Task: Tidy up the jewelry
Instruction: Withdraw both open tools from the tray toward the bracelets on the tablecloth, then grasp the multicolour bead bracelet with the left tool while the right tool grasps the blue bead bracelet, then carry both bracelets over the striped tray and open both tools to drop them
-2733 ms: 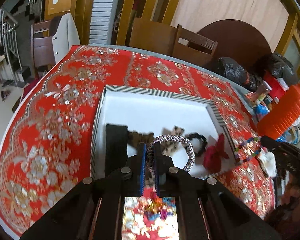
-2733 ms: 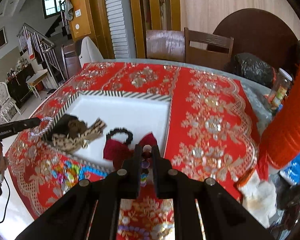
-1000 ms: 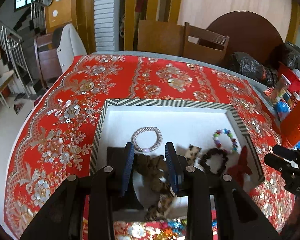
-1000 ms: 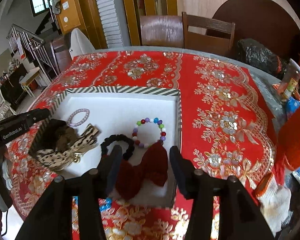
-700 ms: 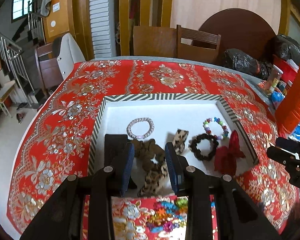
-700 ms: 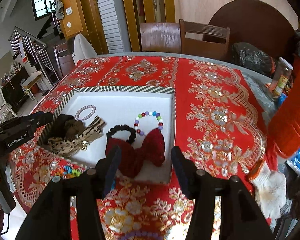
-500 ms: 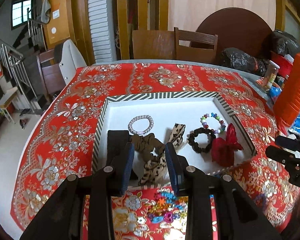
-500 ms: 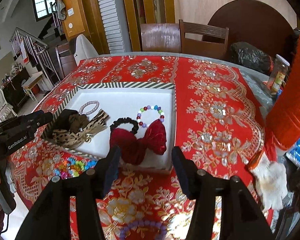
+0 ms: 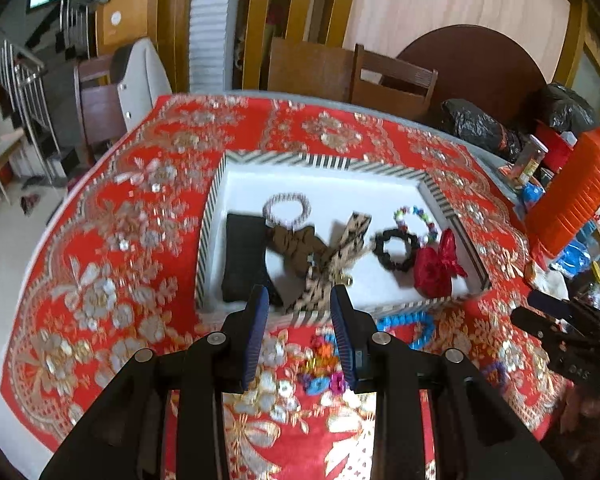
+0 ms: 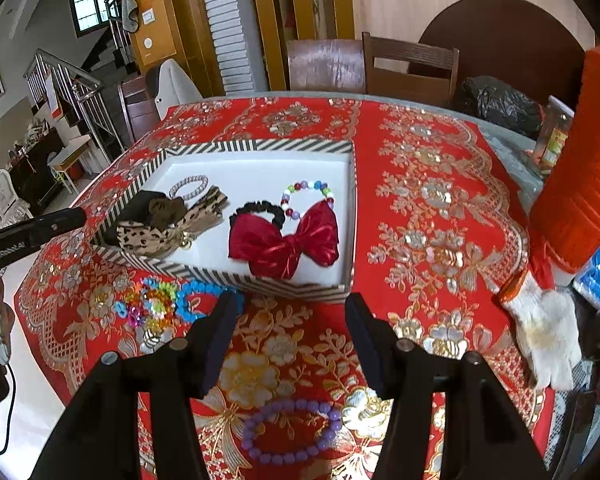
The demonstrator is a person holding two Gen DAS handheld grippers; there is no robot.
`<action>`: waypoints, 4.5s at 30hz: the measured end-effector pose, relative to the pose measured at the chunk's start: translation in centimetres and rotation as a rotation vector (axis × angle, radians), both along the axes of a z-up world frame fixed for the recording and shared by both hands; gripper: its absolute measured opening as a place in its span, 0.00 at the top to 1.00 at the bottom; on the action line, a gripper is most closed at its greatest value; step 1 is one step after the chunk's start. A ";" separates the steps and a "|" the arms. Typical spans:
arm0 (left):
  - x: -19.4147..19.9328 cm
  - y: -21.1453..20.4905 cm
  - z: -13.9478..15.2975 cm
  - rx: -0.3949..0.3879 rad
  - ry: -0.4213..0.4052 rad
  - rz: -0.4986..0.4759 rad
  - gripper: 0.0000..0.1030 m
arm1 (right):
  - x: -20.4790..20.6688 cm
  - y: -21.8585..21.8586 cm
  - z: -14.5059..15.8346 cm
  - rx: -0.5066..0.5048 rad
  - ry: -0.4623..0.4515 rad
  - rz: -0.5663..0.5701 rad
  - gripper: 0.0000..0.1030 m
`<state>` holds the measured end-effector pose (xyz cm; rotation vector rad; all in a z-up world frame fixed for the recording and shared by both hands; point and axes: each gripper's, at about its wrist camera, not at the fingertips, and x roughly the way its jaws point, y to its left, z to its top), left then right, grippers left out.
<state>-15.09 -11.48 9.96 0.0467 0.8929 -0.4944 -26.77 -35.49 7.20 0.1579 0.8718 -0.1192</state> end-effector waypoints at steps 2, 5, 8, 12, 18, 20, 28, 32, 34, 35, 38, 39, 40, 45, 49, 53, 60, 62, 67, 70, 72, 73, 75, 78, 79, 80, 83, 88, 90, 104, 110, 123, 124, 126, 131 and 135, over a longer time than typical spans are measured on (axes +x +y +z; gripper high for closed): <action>-0.2 0.3 -1.1 -0.002 0.037 -0.014 0.78 | 0.0 -0.1 -0.6 0.012 0.010 0.001 0.43; -0.6 0.4 -2.7 0.001 0.082 -0.043 0.78 | 0.2 -0.1 -1.3 0.029 0.028 0.008 0.43; -0.8 0.3 -4.2 -0.009 0.138 -0.075 0.78 | 0.4 0.3 -1.9 0.020 0.043 0.023 0.43; -1.1 0.1 -6.1 -0.008 0.196 -0.120 0.77 | 0.7 0.8 -2.3 0.020 0.056 0.045 0.43; -0.3 -0.2 -7.6 -0.036 0.236 -0.088 0.75 | 2.0 1.9 -3.3 0.014 0.085 0.075 0.43; 0.1 -0.4 -7.8 -0.015 0.220 -0.078 0.75 | 2.7 2.4 -3.7 0.010 0.089 0.090 0.43; 0.4 -1.7 -8.2 0.038 0.195 -0.107 0.74 | 6.0 3.8 -6.6 -0.010 0.132 0.102 0.45; -0.3 -2.3 -8.2 0.084 0.159 -0.136 0.75 | 6.8 4.2 -7.7 -0.044 0.118 0.098 0.56; -0.6 -2.3 -8.2 0.089 0.160 -0.154 0.86 | 6.8 4.5 -7.8 -0.093 0.115 0.109 0.82; -0.7 -2.3 -8.3 0.084 0.174 -0.165 0.94 | 6.7 4.4 -7.8 -0.097 0.121 0.114 0.88; -1.1 -1.9 -8.1 0.065 0.195 -0.187 0.95 | 5.9 3.8 -7.0 -0.078 0.117 0.115 0.92; -1.2 -1.8 -7.9 0.058 0.201 -0.192 0.95 | 5.5 3.6 -6.5 -0.071 0.102 0.115 0.92; -1.4 -1.5 -7.6 0.042 0.209 -0.196 0.95 | 5.2 3.4 -6.0 -0.064 0.090 0.117 0.92; -2.3 -0.8 -4.5 -0.003 0.166 -0.210 1.00 | 3.3 2.9 -2.6 -0.054 0.018 0.124 0.92; -2.6 -0.9 -2.2 -0.012 0.125 -0.227 1.00 | 2.2 2.5 -0.2 -0.048 -0.031 0.125 0.92; -2.9 -1.4 -2.5 0.034 0.108 -0.241 0.93 | 1.4 2.2 0.9 -0.045 -0.049 0.122 0.92; -2.1 -3.3 -7.5 0.162 0.156 -0.249 0.73 | 1.0 2.2 0.2 -0.015 -0.028 0.128 0.92; -1.8 -3.6 -8.0 0.159 0.130 -0.247 0.72 | 1.1 2.5 0.0 -0.021 -0.024 0.135 0.92; -1.6 -4.3 -8.2 0.149 0.148 -0.286 0.89 | 1.3 2.8 0.0 -0.022 -0.023 0.146 0.92; -1.5 -3.7 -7.2 0.088 0.183 -0.299 0.89 | 1.3 2.9 0.4 -0.020 -0.032 0.151 0.92; -1.7 -3.5 -5.7 0.065 0.162 -0.304 0.90 | 1.3 3.0 0.9 -0.022 -0.042 0.155 0.92; -1.9 -3.2 -4.6 0.041 0.155 -0.310 0.90 | 1.2 3.0 1.3 -0.025 -0.051 0.160 0.92; -2.3 -3.0 -3.1 0.015 0.138 -0.318 0.90 | 1.2 3.0 2.1 -0.031 -0.067 0.163 0.92; -2.8 -2.9 -0.2 -0.020 0.091 -0.331 0.90 | 1.2 2.9 3.1 -0.032 -0.089 0.163 0.92; -2.9 -2.9 0.7 -0.027 0.075 -0.330 0.90 | 1.2 2.9 3.6 -0.033 -0.099 0.163 0.92; -2.9 -2.9 1.6 -0.033 0.057 -0.330 0.90 | 1.3 2.8 3.9 -0.034 -0.106 0.163 0.92; -2.5 -3.1 4.0 -0.044 0.012 -0.330 0.90 | 1.5 2.5 4.7 -0.039 -0.119 0.161 0.92; -0.9 -3.7 5.8 -0.024 -0.046 -0.301 0.90 | 2.0 2.0 5.7 -0.049 -0.132 0.157 0.92; -0.2 -3.9 5.9 -0.006 -0.065 -0.281 0.90 | 2.4 1.7 6.0 -0.050 -0.133 0.153 0.92; 6.2 -6.5 4.1 0.098 -0.105 -0.199 0.90 | 8.0 0.1 5.6 -0.073 -0.082 0.135 0.92; 10.0 -7.4 3.1 0.110 -0.076 -0.171 0.90 | 11.9 -0.6 4.9 -0.070 -0.049 0.126 0.92; 17.0 -7.1 -1.1 0.122 -0.004 -0.028 0.90 | 20.9 0.5 0.9 0.059 0.007 0.119 0.92; 17.4 -6.7 -1.6 0.126 0.006 -0.011 0.89 | 21.6 0.7 0.3 0.076 0.010 0.116 0.92; 17.9 -5.9 -2.4 0.130 0.023 0.019 0.90 | 22.4 0.7 -0.8 0.084 0.019 0.102 0.92; 18.5 -4.1 -4.1 0.146 0.055 0.073 0.89 | 23.6 -1.0 -4.7 0.045 0.102 0.022 0.92; 18.2 -3.4 -4.5 0.131 0.066 0.079 0.89 | 22.7 -2.7 -6.2 0.067 0.118 -0.022 0.90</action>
